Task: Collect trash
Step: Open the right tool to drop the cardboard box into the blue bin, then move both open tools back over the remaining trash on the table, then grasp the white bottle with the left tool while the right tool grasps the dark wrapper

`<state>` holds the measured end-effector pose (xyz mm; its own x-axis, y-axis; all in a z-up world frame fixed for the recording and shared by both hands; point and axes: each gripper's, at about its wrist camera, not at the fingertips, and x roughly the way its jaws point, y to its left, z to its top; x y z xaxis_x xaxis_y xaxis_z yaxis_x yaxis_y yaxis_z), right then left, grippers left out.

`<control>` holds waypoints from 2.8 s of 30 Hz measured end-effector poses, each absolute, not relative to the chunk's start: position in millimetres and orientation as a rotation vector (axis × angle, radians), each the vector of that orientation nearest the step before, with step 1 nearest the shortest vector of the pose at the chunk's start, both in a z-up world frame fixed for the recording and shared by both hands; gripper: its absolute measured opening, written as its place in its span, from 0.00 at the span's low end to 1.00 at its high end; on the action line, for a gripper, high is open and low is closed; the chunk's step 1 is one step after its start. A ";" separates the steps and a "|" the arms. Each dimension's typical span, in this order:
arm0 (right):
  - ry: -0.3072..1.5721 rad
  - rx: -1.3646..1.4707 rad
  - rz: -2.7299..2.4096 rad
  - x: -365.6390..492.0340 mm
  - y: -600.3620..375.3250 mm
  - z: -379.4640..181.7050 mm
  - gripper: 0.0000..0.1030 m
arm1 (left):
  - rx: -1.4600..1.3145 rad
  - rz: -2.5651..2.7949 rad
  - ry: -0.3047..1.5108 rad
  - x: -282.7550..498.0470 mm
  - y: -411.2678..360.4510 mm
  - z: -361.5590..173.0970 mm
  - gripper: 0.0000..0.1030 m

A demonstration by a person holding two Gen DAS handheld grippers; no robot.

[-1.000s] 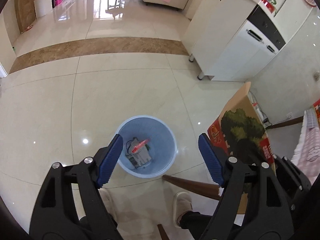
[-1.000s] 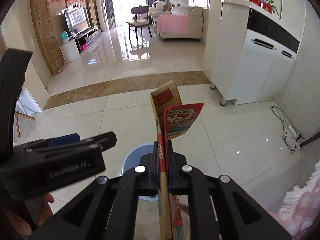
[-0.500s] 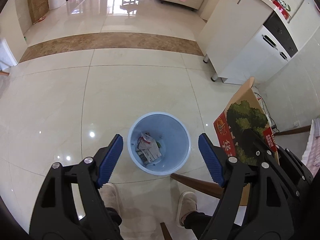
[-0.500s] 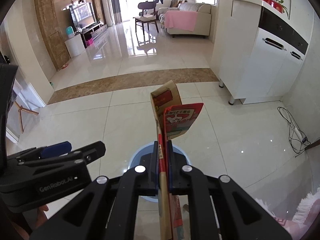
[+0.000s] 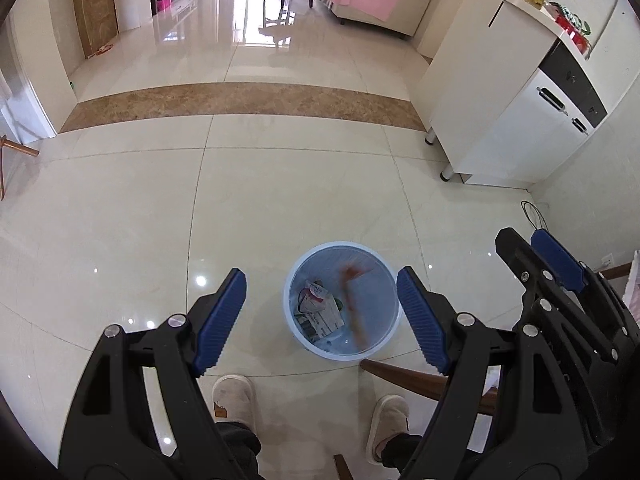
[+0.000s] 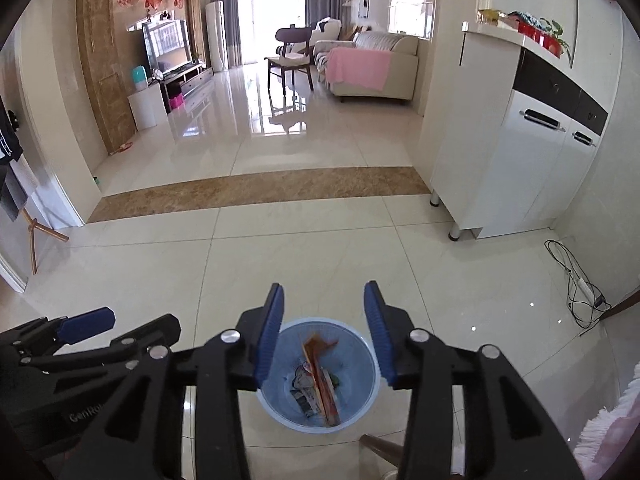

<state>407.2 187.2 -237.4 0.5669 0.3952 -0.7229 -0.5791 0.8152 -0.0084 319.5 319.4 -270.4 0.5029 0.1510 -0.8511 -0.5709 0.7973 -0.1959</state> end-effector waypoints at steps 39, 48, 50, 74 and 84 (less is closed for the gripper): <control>0.515 0.020 0.125 202.0 -188.6 -41.0 0.56 | -0.045 -0.185 0.660 206.2 -21.7 -65.6 0.79; 0.586 0.081 -0.051 175.3 -309.7 -60.5 0.56 | 0.055 -0.401 0.746 213.2 -129.5 -78.2 0.79; 0.600 0.091 -0.075 174.4 -330.3 -63.8 0.56 | 0.067 -0.428 0.763 220.1 -152.0 -81.2 0.79; 0.762 0.164 -0.072 248.9 -432.1 -96.9 0.56 | 0.109 -0.581 0.955 320.5 -293.9 -136.5 0.35; 0.808 0.191 -0.012 281.5 -424.6 -106.8 0.56 | 0.006 -0.579 0.873 321.0 -273.0 -114.3 0.24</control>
<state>281.5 -424.6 -106.8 0.6920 0.0619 -0.7192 0.0840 0.9826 0.1655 321.0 -273.0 -114.3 0.4996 -0.4769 -0.7232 0.4813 0.8469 -0.2260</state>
